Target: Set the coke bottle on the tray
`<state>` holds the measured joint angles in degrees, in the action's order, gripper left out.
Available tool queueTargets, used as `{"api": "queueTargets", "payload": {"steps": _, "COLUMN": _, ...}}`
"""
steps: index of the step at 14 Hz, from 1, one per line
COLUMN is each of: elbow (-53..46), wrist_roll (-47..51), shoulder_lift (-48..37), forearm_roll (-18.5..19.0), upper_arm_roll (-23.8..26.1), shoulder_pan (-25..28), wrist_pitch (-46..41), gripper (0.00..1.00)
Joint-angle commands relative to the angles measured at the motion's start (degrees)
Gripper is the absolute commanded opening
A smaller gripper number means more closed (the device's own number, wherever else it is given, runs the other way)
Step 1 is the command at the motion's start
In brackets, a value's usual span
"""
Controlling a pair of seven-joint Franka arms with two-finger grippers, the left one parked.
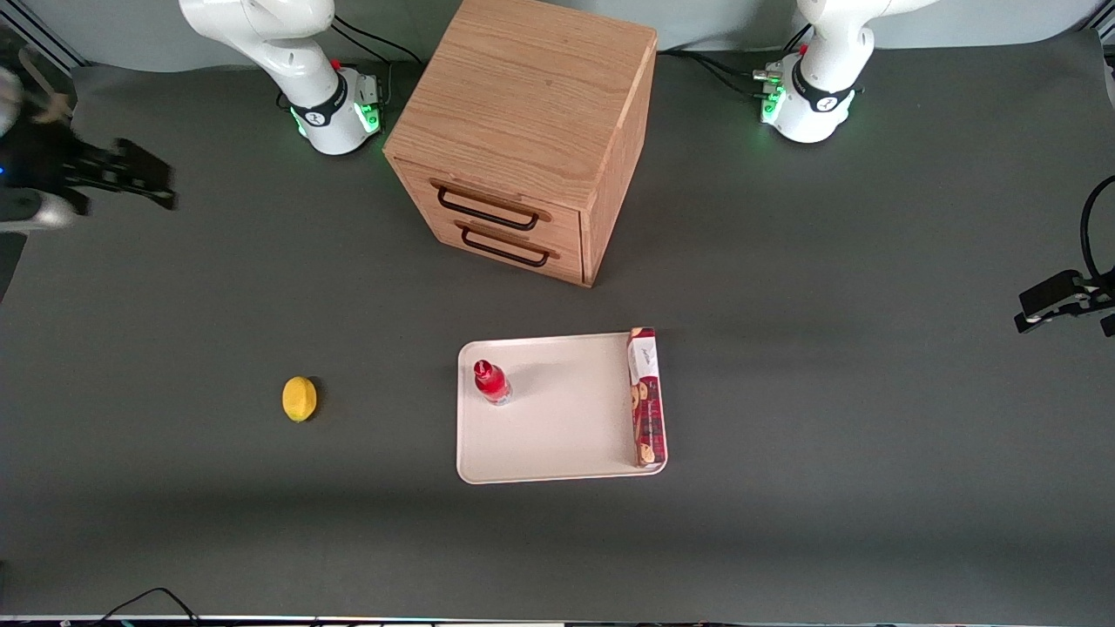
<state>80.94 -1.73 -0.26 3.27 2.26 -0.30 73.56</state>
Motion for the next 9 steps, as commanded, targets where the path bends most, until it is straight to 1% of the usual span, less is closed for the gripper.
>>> {"api": "queueTargets", "payload": {"steps": 1, "elbow": 23.15, "wrist_roll": -5.38, "shoulder_lift": -11.58, "forearm_roll": -1.24, "upper_arm_roll": -5.23, "shoulder_pan": 0.65, "wrist_pitch": 12.0, "gripper": 1.0}}
{"api": "queueTargets", "payload": {"steps": 2, "elbow": 25.99, "wrist_roll": -5.48, "shoulder_lift": -12.74, "forearm_roll": -1.24, "upper_arm_roll": -5.59, "shoulder_pan": 0.74, "wrist_pitch": 13.87, "gripper": 1.0}}
{"api": "queueTargets", "payload": {"steps": 3, "elbow": 25.5, "wrist_roll": -5.48, "shoulder_lift": -12.31, "forearm_roll": -1.24, "upper_arm_roll": -5.6, "shoulder_pan": 1.0, "wrist_pitch": 13.89, "gripper": 1.0}}
{"api": "queueTargets", "payload": {"steps": 5, "elbow": 22.96, "wrist_roll": -4.52, "shoulder_lift": -9.95, "forearm_roll": -1.25, "upper_arm_roll": -5.69, "shoulder_pan": 1.17, "wrist_pitch": 13.54, "gripper": 1.0}}
{"api": "queueTargets", "payload": {"steps": 9, "elbow": 16.19, "wrist_roll": -4.51, "shoulder_lift": -5.03, "forearm_roll": -0.81, "upper_arm_roll": -5.42, "shoulder_pan": 1.35, "wrist_pitch": 10.2, "gripper": 1.0}}
